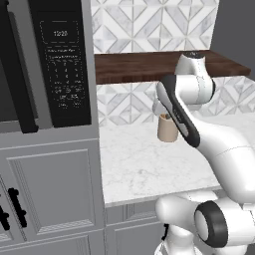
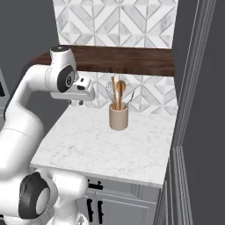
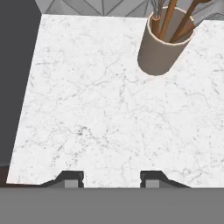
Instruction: Navigate to the stove.
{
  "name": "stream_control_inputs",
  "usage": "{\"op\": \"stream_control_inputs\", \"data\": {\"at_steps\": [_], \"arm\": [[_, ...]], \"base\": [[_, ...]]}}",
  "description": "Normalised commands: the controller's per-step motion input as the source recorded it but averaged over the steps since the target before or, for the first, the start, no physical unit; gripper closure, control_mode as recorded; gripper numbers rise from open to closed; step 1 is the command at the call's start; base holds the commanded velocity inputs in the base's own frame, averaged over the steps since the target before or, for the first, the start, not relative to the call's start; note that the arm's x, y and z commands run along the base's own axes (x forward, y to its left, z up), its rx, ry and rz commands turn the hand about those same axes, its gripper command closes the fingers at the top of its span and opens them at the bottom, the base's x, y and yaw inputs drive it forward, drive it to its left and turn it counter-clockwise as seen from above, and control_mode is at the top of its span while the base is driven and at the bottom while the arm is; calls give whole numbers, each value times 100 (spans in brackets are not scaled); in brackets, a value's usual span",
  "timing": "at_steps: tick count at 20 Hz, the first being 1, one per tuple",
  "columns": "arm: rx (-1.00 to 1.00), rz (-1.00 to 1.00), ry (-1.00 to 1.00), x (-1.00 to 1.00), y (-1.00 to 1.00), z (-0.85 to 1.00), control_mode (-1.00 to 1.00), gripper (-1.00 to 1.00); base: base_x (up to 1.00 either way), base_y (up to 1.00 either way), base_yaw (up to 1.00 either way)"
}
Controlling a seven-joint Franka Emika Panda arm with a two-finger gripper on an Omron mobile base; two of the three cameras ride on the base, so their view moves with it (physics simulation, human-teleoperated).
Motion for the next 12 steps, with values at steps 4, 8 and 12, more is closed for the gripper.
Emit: {"op": "stream_control_inputs", "data": {"at_steps": [4, 8, 12], "arm": [[0, -2, 0, -27, 0, 0, -100, -100], [0, -10, -2, -98, -16, 0, -100, -100], [0, -14, -1, -100, -4, 1, -100, -100]], "base": [[0, 0, 0], [0, 0, 0], [0, 0, 0]]}}
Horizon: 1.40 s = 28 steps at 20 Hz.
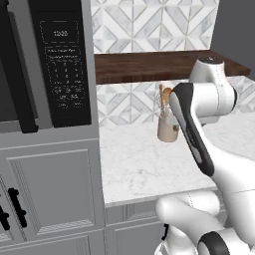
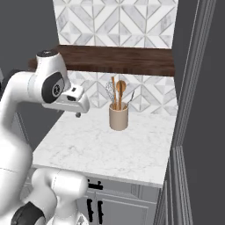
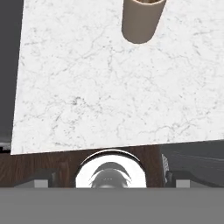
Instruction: Navigate to the stove.
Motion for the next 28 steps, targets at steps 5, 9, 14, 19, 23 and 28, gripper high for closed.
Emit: {"op": "stream_control_inputs", "data": {"at_steps": [5, 9, 14, 19, 23, 28], "arm": [[0, -13, 0, -91, -10, 18, -100, -100], [0, -3, 0, -53, 0, 34, -100, -100], [0, 1, 0, -57, 0, 21, -100, -100], [0, 8, 0, -57, 0, 3, -100, -100], [0, 2, 0, -44, 0, 0, 100, -100], [0, 0, 0, 0, 0, 0, 100, -100]], "base": [[0, 0, 0], [0, 0, 0], [0, 0, 0], [0, 0, 0], [-15, 6, 1], [-55, 80, 34]]}}
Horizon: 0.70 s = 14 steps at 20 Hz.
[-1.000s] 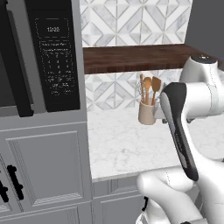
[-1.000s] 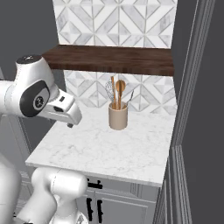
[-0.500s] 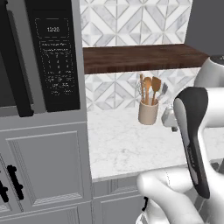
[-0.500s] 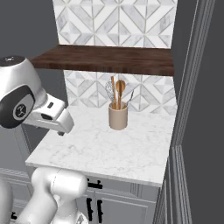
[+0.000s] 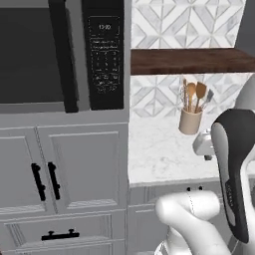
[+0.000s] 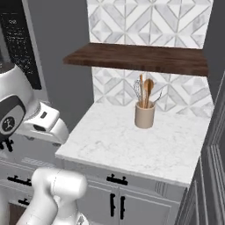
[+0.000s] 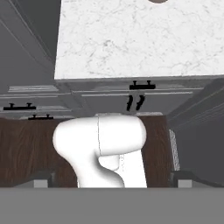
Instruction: Navigate to the stove.
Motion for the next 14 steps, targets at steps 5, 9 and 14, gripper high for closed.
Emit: {"op": "stream_control_inputs", "data": {"at_steps": [5, 9, 14], "arm": [[0, 0, 0, 0, 0, 0, 100, -100], [0, 0, 0, 0, 0, 0, 100, -100], [0, 0, 0, 0, 0, 0, 100, -100]], "base": [[-46, 81, 90], [-39, 53, 99], [-33, 32, 100]]}}
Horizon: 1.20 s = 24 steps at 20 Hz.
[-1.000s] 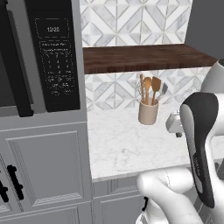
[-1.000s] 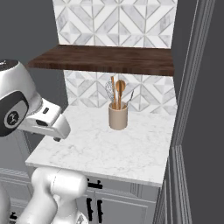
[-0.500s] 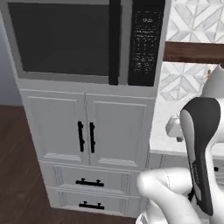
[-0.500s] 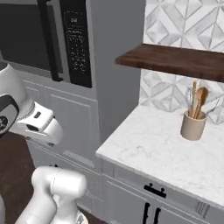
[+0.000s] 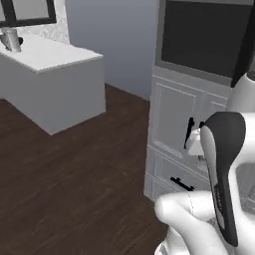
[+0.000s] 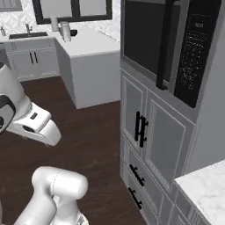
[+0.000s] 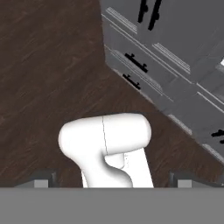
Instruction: Navigate to the stove.
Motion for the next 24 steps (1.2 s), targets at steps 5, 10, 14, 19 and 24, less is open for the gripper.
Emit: {"op": "stream_control_inputs", "data": {"at_steps": [5, 10, 14, 19, 24], "arm": [[0, 0, 0, 0, 0, 0, 100, -100], [0, 0, 0, 0, 0, 0, 100, -100], [0, 0, 0, 0, 0, 0, 100, -100], [0, 0, 0, 0, 0, 0, 100, -100], [0, 0, 0, 0, 0, 0, 100, -100]], "base": [[-19, 22, 100], [22, 17, 87], [99, 12, 40], [100, 0, 5], [100, 0, 0]]}}
